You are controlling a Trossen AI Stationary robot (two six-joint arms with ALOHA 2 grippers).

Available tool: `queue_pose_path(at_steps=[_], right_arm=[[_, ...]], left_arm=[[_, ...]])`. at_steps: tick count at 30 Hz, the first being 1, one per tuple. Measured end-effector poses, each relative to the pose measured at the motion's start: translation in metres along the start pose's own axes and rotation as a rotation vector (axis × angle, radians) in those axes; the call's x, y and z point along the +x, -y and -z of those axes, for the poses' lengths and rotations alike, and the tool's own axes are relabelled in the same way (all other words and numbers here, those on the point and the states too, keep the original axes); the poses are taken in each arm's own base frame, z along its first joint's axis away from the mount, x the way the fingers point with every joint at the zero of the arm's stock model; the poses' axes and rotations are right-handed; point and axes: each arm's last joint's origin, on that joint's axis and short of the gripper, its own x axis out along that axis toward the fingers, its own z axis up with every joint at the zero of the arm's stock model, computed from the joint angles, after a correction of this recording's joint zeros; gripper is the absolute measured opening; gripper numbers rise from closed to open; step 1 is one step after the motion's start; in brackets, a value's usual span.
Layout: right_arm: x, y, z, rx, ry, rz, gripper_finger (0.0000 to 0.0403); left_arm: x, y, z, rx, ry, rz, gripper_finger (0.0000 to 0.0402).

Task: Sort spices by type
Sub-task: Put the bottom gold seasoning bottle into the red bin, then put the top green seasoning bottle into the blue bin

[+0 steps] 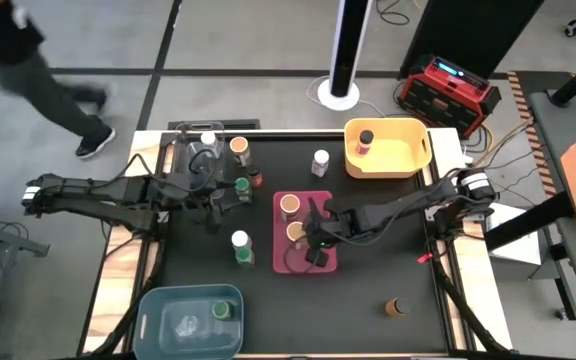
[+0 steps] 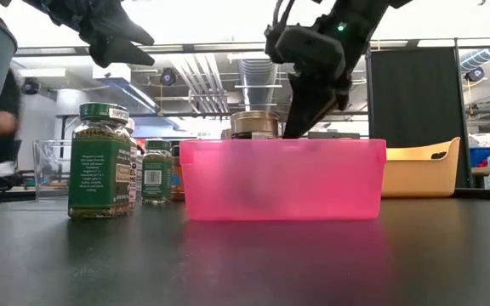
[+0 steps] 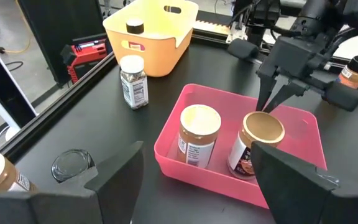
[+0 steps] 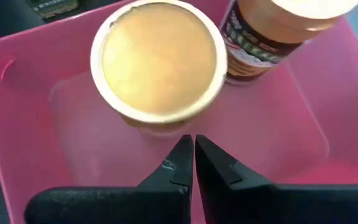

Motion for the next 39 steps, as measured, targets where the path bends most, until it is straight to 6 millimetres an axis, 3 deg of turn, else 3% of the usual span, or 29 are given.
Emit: queue_pose_path(at_steps=[7, 27, 30, 35, 39], right_arm=[[0.011, -0.003, 0.001, 0.015, 0.005, -0.002, 0.0009], [0.012, -0.005, -0.003, 0.005, 0.038, -0.018, 0.0009], [0.004, 0.001, 0.003, 0.018, -0.029, 0.041, 0.0009], [-0.029, 0.008, 0.004, 0.046, -0.025, 0.179, 0.0009], [-0.054, 0.005, 0.007, 0.031, 0.038, 0.159, 0.0009]], left_arm=[[0.000, 0.000, 0.000, 0.002, -0.004, -0.001, 0.0276], [0.001, 0.000, 0.000, 0.001, -0.005, -0.001, 0.0276], [0.001, 0.000, 0.000, 0.001, -0.005, -0.001, 0.0276], [0.001, 0.000, 0.001, -0.002, -0.008, -0.001, 0.0276], [0.001, 0.000, 0.001, -0.007, -0.009, -0.002, 0.0276]])
